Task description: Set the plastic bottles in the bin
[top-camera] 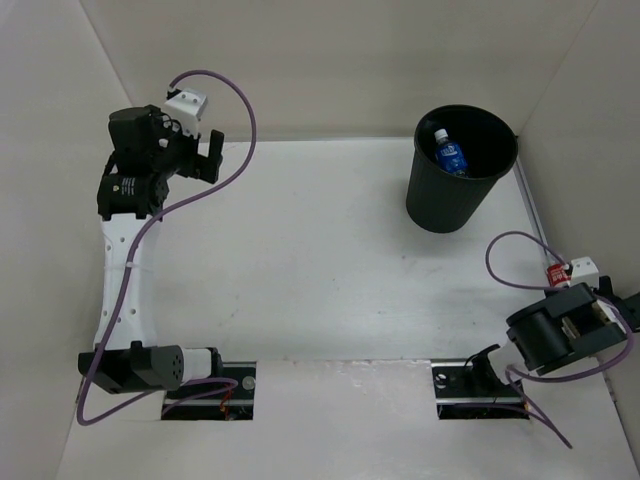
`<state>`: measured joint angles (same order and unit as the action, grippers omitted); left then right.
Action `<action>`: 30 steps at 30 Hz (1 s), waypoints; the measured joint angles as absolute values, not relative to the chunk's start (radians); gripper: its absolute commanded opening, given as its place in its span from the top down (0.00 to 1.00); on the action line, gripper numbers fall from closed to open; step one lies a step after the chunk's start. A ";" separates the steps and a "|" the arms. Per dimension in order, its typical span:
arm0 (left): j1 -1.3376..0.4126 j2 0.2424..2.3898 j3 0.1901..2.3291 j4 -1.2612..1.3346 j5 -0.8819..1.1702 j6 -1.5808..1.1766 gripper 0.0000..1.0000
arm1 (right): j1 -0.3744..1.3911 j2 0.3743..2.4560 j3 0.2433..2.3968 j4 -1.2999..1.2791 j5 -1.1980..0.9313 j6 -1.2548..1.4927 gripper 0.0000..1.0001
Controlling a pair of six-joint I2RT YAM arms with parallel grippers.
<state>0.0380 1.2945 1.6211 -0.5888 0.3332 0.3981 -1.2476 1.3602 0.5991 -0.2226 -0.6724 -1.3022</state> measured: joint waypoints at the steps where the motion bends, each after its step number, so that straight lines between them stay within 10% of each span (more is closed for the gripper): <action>1: 0.042 1.295 1.621 -0.589 0.333 0.398 0.00 | -1.249 1.370 0.598 -0.206 -0.670 -1.302 0.08; 8: 0.055 1.292 1.621 -0.596 0.348 0.398 0.00 | -1.249 1.406 0.572 -0.090 -0.667 -1.273 0.16; 12: 0.065 1.292 1.621 -0.600 0.355 0.398 0.00 | -1.248 1.423 0.572 -0.063 -0.665 -1.267 0.57; 21: 0.081 1.280 1.622 -0.603 0.374 0.393 0.00 | -1.224 1.420 0.572 -0.059 -0.644 -1.240 0.95; 30: 0.087 1.265 1.621 -0.603 0.384 0.387 0.00 | -1.120 1.166 0.568 -0.155 -0.614 -1.195 1.00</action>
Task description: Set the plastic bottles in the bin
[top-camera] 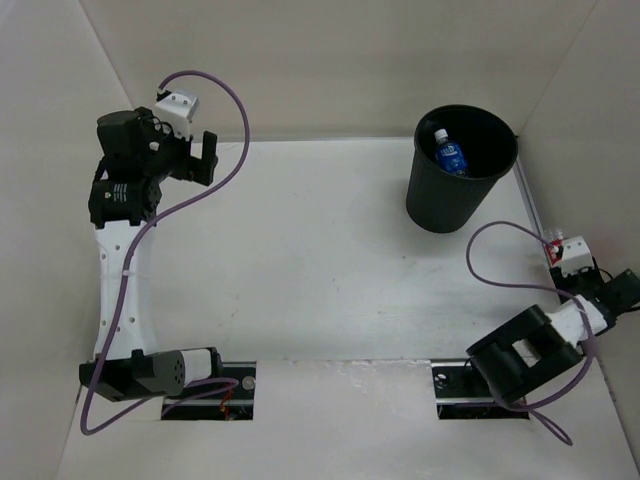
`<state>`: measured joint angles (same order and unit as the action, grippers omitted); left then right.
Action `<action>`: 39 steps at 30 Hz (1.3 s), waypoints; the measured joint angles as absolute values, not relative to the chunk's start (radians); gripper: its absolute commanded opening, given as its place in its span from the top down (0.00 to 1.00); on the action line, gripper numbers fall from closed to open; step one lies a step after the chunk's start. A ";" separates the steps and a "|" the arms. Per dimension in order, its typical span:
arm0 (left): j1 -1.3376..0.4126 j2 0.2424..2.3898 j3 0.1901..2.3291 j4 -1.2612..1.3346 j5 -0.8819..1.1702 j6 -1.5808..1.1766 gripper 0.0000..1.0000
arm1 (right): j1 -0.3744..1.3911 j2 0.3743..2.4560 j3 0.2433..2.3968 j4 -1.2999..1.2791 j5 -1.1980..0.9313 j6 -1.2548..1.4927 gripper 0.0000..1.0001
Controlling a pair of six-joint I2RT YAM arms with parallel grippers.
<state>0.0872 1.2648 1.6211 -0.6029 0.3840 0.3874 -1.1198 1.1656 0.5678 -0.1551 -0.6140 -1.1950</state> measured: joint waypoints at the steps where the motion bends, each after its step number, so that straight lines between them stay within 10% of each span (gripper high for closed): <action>1: 0.087 1.262 1.620 -0.603 0.385 0.387 0.00 | -1.107 1.125 0.568 -0.168 -0.614 -1.187 1.00; 16: 0.106 1.219 1.467 -0.575 0.388 0.388 0.00 | -0.764 0.805 0.948 -0.387 -0.654 -0.859 1.00; 39: 0.215 1.058 1.378 -0.560 0.420 0.374 0.00 | -0.184 1.422 1.428 -0.232 -0.441 -0.159 0.98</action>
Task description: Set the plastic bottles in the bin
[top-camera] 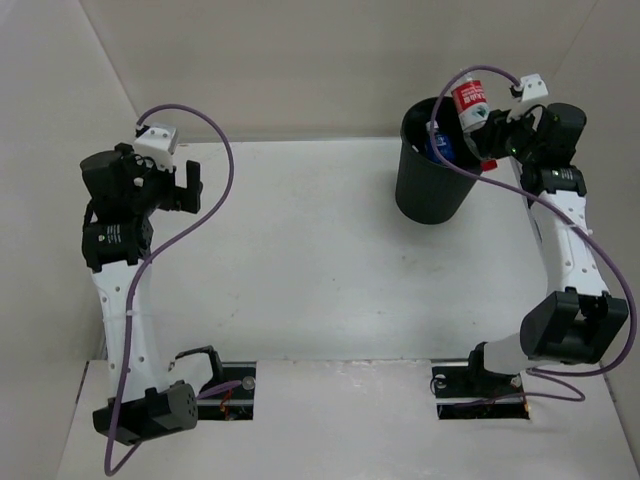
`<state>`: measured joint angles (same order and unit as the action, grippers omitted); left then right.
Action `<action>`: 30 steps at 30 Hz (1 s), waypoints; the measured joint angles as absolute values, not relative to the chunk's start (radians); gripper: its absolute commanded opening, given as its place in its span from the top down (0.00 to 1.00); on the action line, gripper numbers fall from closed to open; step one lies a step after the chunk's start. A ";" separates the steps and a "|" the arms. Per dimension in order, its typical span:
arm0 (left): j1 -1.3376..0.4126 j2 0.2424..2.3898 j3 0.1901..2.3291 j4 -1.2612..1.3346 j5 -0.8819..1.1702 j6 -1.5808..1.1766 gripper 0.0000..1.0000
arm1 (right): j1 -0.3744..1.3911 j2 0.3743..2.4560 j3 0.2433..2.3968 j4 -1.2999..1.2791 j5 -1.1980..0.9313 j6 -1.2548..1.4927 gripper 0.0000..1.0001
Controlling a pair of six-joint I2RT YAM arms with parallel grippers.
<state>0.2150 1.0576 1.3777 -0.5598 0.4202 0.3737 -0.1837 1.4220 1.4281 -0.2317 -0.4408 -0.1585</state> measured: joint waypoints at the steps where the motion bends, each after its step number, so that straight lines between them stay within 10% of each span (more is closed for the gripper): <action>1: 0.225 1.053 1.372 -0.559 0.424 0.369 0.00 | -0.163 1.435 1.445 -0.232 -0.441 -0.150 0.96; 12: 0.307 0.996 1.348 -0.564 0.467 0.323 0.00 | -0.091 1.534 1.599 -0.251 -0.452 -0.091 0.94; 18: 0.330 0.993 1.348 -0.564 0.485 0.300 0.00 | -0.090 1.554 1.608 -0.258 -0.452 -0.086 0.00; 30: 0.352 0.992 1.348 -0.565 0.493 0.294 0.00 | -0.083 1.546 1.594 -0.518 -0.360 -0.081 0.00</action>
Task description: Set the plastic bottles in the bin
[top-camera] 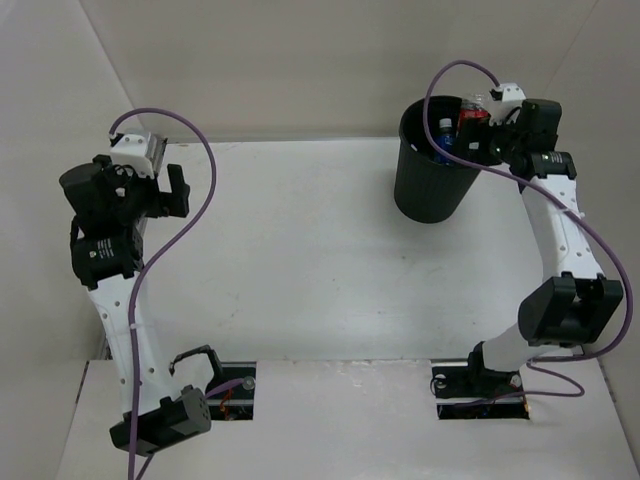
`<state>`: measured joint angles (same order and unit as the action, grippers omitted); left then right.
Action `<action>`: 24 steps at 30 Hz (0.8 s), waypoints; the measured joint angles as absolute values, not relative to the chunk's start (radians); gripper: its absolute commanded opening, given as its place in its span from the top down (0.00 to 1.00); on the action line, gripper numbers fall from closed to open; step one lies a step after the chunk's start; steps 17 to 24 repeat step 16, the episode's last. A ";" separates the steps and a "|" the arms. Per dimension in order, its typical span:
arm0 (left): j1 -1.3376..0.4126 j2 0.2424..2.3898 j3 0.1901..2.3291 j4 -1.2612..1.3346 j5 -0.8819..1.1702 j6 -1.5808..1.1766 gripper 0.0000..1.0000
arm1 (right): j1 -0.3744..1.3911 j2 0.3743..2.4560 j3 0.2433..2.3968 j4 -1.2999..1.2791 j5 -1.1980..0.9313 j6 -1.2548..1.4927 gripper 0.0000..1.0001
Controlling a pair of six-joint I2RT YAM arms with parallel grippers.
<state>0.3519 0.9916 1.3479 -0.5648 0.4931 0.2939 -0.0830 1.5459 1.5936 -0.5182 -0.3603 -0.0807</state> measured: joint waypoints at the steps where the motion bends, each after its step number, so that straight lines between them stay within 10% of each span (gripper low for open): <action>1: 0.356 0.992 1.348 -0.565 0.493 0.294 0.00 | -0.085 1.538 1.593 -0.544 -0.357 -0.076 0.00; 24: 0.623 0.781 1.267 -0.566 0.508 0.300 0.00 | -0.153 1.046 1.473 -0.661 -0.416 -0.040 0.00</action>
